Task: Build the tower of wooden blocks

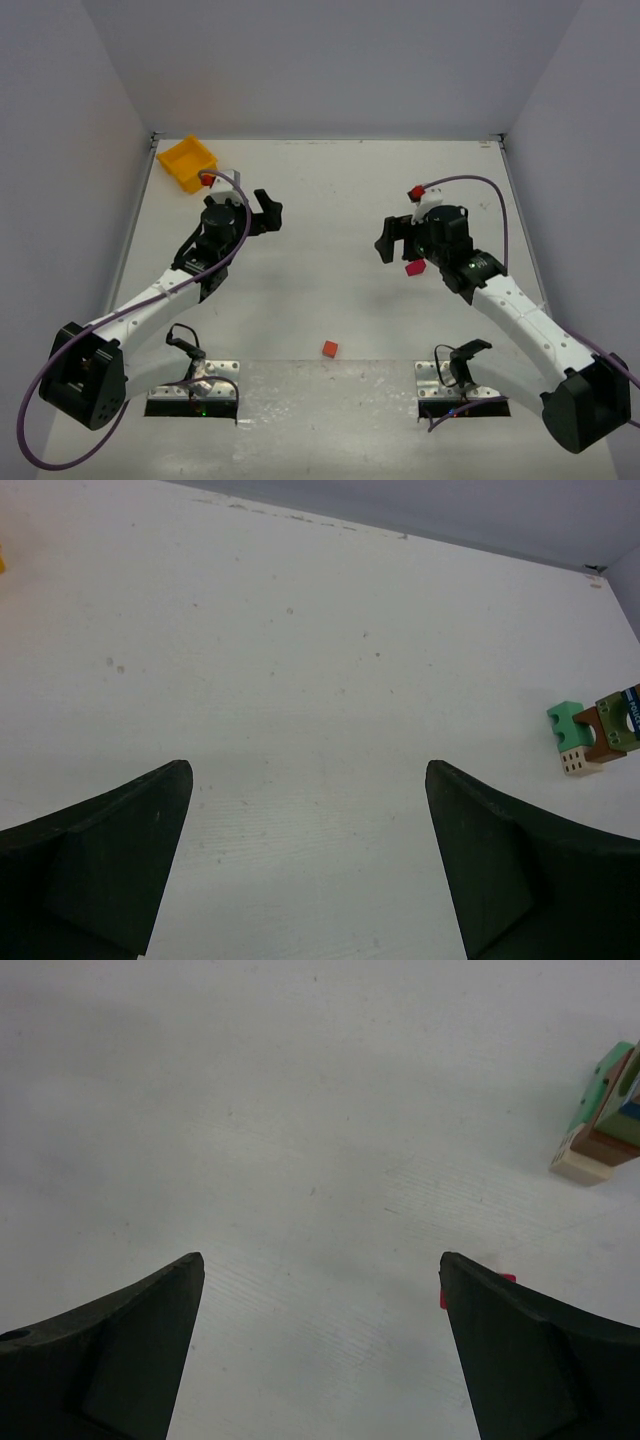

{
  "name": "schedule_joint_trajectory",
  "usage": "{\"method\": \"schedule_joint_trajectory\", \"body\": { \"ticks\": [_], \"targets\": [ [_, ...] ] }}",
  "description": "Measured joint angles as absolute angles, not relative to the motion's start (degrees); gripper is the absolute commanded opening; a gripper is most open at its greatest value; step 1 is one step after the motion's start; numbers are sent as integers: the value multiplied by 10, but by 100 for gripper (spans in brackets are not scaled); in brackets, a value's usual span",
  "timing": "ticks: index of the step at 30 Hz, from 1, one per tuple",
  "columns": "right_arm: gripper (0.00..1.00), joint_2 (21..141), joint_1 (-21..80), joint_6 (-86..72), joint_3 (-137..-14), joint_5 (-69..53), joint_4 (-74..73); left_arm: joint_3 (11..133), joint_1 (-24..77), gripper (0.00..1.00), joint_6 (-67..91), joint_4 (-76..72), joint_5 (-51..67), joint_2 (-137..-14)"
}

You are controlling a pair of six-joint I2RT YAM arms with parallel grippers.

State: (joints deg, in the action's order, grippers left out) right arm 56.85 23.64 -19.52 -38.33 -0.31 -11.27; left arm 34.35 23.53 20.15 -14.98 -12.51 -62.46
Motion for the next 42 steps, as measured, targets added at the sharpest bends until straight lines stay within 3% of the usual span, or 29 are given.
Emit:
{"method": "schedule_joint_trajectory", "body": {
  "ticks": [13,16,21,29,35,42],
  "targets": [
    [99,580,267,-202,-332,-47,-116,343,235,100,203,-150,-116,-625],
    [99,593,321,-175,-329,-79,-115,343,235,100,203,-150,-114,-625],
    [99,627,494,-104,-329,-115,-112,343,235,100,203,-150,-113,-625],
    [99,729,663,-81,-358,-73,-145,340,235,100,204,-150,-113,-622],
    [99,779,724,-102,-367,-35,-147,336,235,100,208,-150,-112,-612],
    [90,822,734,-124,-367,13,-116,332,235,100,211,-152,-112,-600]
  ]
}}
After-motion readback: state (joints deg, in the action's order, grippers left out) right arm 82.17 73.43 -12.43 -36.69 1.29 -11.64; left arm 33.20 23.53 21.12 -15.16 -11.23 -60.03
